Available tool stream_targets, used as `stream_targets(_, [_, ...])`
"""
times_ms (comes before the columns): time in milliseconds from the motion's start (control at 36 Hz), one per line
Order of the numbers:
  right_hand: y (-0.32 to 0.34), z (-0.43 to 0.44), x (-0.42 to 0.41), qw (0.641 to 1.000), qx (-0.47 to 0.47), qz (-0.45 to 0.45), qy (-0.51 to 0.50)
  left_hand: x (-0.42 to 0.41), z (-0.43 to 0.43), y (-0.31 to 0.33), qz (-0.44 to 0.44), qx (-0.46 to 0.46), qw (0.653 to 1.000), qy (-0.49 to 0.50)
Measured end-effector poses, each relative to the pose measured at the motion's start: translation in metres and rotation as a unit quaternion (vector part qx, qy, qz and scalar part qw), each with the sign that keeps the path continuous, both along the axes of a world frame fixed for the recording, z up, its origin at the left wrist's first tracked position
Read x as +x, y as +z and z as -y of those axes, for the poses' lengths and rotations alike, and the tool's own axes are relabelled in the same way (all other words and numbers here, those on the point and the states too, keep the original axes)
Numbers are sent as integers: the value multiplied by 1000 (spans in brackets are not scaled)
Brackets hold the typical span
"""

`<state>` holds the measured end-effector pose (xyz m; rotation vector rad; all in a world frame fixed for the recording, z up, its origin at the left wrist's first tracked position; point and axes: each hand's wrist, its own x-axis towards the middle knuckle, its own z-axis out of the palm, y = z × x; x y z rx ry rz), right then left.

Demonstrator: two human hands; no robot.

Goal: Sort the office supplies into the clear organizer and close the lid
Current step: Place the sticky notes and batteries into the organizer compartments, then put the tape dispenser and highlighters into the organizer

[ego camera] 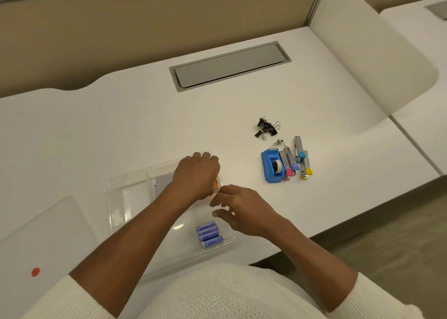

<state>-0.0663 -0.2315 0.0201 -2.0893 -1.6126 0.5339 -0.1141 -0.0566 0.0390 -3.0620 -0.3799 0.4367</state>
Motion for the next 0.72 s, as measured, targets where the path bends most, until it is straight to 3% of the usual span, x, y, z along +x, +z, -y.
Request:
stream_targets(83, [2,17,24,992,24,-40,-113,14,18,11,47,8,999,-10])
stream_targets(278, [-7,59,74,948,77,-41,-307,47,58,-3,116,-123,986,-6])
stream_targets(556, [-23,89,109,905,81,18,-418,91,83,-48,83,-175,981,5])
stream_targets(722, [-31,89,121,898,-4,40,-437,111,90,-62,45,-246,968,4])
